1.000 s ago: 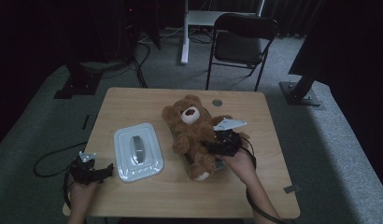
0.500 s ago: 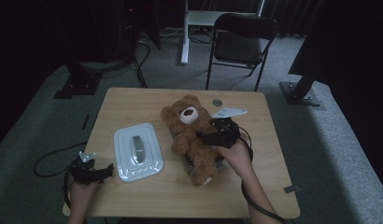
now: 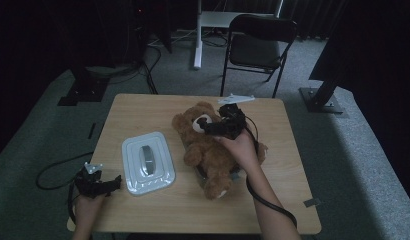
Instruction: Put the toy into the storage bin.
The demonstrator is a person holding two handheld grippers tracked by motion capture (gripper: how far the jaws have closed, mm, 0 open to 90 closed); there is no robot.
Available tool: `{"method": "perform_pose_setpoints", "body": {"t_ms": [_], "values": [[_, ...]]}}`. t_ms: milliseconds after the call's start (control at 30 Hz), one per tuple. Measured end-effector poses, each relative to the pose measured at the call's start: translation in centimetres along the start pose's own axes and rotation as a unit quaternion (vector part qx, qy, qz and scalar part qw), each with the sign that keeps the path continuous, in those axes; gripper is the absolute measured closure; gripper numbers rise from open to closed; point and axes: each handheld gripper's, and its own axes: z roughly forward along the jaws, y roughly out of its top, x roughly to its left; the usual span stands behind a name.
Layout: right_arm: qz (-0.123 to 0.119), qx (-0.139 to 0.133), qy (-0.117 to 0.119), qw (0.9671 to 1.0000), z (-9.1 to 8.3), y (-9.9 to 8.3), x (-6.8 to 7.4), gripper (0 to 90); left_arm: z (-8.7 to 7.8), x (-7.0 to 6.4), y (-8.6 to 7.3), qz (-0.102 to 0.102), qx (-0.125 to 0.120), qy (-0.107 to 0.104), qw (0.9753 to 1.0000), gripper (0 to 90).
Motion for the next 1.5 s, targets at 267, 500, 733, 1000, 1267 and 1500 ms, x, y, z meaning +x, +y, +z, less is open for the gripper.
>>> {"method": "perform_pose_setpoints", "body": {"t_ms": [267,500,733,1000,1267,1500], "values": [[0.010,0.006,-0.006,0.9999,2.2,0.7,-0.4,14.2,0.0,0.0,0.0,-0.001,0.000,0.000,1.0000,0.6],[0.016,0.012,-0.002,0.9998,3.8,0.3,-0.9,31.0,0.0,0.0,0.0,0.000,0.000,0.000,1.0000,0.6],[0.014,0.020,0.005,0.9997,4.5,1.0,-0.4,35.9,0.0,0.0,0.0,0.000,0.000,0.000,1.0000,0.6],[0.014,0.070,-0.001,0.9975,6.3,1.0,-0.2,30.8,0.0,0.0,0.0,0.000,0.000,0.000,1.0000,0.6],[0.024,0.071,0.001,0.9972,6.9,-0.2,-0.6,32.4,0.0,0.0,0.0,0.000,0.000,0.000,1.0000,0.6],[0.043,0.070,0.013,0.9965,7.3,-1.3,-1.2,33.2,0.0,0.0,0.0,0.000,0.000,0.000,1.0000,0.6]]}}
